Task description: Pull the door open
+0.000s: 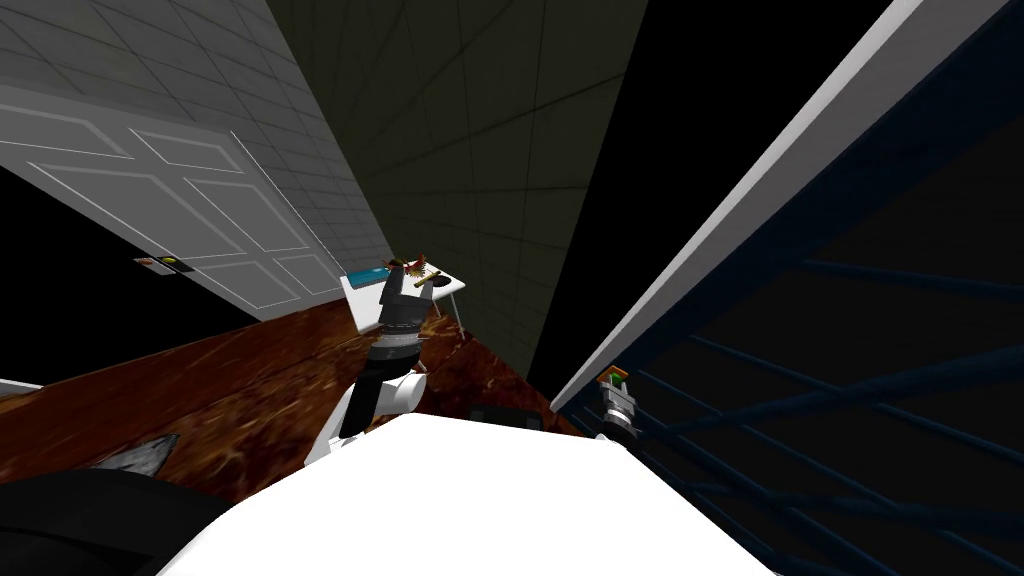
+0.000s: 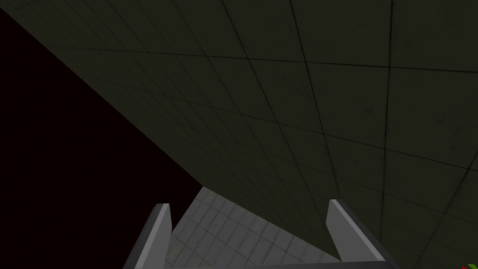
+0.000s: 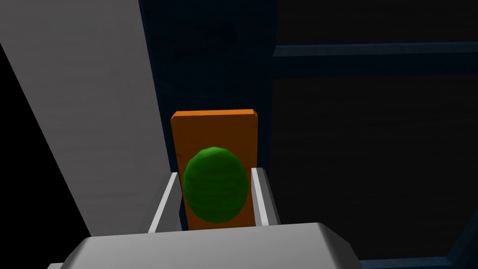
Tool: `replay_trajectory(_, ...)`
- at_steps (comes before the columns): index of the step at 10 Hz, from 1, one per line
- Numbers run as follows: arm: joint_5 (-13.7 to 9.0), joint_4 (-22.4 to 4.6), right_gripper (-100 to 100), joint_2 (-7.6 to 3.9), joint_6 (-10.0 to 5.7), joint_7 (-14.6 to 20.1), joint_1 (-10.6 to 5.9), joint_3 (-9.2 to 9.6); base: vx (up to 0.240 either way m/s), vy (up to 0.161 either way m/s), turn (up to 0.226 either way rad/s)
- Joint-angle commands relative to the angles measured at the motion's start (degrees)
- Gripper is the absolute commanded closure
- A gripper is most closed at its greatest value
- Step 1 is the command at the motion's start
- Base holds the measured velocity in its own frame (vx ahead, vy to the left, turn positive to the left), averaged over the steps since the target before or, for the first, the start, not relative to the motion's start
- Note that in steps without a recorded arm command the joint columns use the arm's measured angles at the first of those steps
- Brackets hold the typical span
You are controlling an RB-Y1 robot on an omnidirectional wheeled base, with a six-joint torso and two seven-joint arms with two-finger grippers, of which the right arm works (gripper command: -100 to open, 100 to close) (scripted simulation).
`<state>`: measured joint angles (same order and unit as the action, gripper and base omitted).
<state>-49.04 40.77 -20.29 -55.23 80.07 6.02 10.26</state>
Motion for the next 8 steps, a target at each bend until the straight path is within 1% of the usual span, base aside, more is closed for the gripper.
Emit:
replay_trajectory(1,-0.1,0.0,100,-0.12,0.03,0.0,0.01,-0.11,0.0,0.0,0.0)
replay_trajectory(2,0.4,0.4,100,-0.38,0.08,0.5,0.17,0.74,-0.11,-0.004,0.044)
replay_trajectory(8,2.5,2.9,100,-2.63,0.57,3.5,1.17,5.05,-0.213,0.015,0.061)
